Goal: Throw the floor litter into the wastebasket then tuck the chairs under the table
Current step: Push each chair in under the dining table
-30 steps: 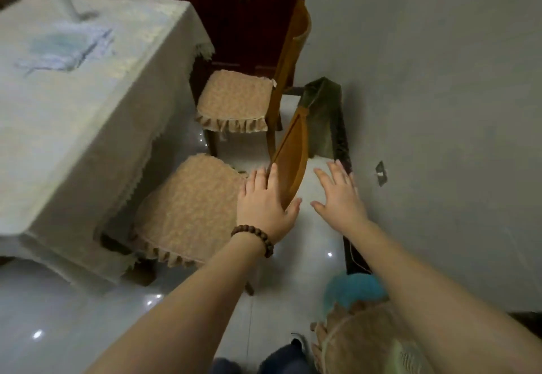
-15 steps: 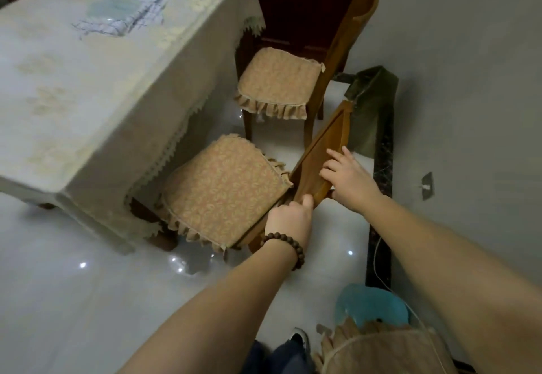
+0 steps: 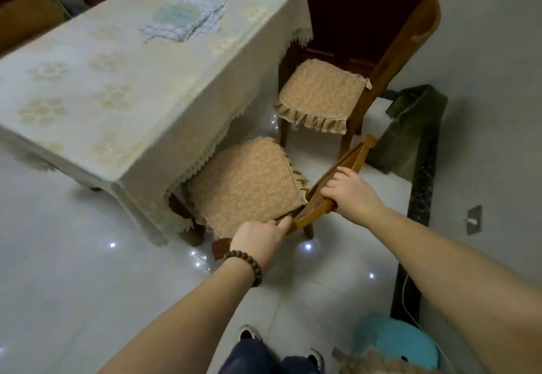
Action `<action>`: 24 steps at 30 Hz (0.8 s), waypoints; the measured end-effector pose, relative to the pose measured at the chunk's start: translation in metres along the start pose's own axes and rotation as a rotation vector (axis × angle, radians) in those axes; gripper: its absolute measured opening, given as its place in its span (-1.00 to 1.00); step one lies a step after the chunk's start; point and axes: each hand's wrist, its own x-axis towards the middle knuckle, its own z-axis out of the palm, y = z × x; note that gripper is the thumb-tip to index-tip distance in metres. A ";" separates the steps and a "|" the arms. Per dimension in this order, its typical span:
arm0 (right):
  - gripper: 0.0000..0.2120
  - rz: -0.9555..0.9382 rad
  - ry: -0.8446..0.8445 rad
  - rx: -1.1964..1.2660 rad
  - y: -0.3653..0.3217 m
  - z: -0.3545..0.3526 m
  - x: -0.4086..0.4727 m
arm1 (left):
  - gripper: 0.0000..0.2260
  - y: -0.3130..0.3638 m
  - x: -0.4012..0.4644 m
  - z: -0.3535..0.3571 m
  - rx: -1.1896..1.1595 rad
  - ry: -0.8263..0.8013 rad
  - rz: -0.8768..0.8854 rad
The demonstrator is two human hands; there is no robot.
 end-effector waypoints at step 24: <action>-0.85 -0.410 0.048 -0.171 0.060 -0.031 0.212 | -0.52 -0.098 0.109 -0.028 -0.139 0.074 -0.337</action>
